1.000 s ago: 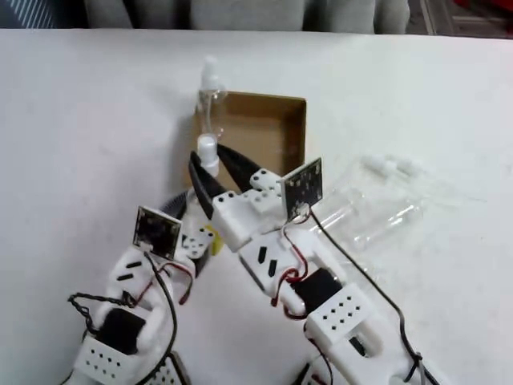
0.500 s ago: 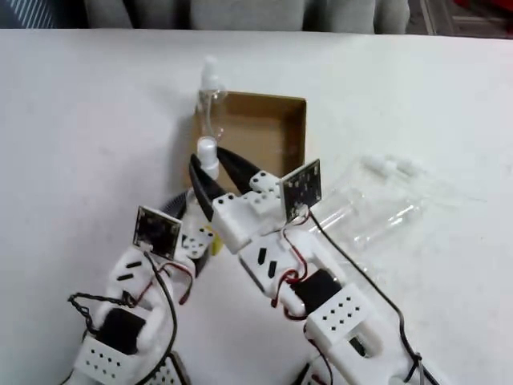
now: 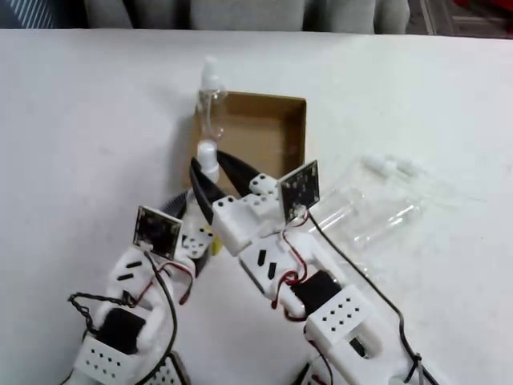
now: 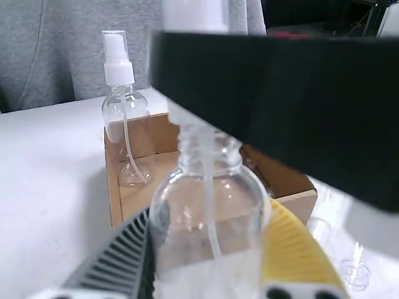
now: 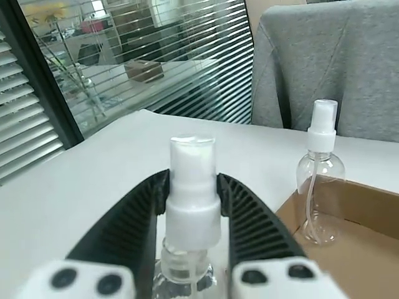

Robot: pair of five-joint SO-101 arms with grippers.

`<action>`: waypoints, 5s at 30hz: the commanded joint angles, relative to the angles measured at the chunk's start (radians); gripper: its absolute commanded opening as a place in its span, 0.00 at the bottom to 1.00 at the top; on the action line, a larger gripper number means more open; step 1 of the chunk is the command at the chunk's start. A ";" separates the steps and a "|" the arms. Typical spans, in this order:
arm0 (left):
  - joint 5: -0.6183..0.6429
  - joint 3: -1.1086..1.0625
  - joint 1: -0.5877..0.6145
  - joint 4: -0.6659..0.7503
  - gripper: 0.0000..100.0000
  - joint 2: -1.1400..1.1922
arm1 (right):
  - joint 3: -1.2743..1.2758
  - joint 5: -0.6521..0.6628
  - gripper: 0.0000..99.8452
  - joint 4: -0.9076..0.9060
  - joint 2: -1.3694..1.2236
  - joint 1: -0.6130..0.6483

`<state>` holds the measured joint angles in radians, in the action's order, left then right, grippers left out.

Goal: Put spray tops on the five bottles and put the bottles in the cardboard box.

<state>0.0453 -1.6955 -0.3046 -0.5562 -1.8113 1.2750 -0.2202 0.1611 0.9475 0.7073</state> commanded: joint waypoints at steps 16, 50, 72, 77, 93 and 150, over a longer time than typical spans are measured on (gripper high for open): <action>-0.014 0.003 -0.002 0.012 0.02 -0.013 | -0.008 -0.002 0.01 -0.206 0.154 0.004; -0.014 0.003 -0.002 0.012 0.02 -0.013 | 0.011 0.069 0.26 -0.286 0.166 0.091; -0.014 0.003 -0.002 0.012 0.02 -0.013 | -0.215 0.123 0.16 -0.828 0.401 0.013; -0.014 0.003 -0.002 0.012 0.02 -0.013 | -0.209 0.118 0.06 -0.680 0.306 -0.145; -0.014 0.003 -0.002 0.012 0.02 -0.013 | -0.175 -0.002 0.02 -0.268 -0.091 -0.124; 0.210 0.353 0.162 0.288 0.02 0.570 | -0.025 0.224 0.02 -0.717 0.176 0.070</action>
<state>0.2432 -1.4270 -0.1481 -0.3598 -1.3663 1.2873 -0.0023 -0.5508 1.1024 0.7426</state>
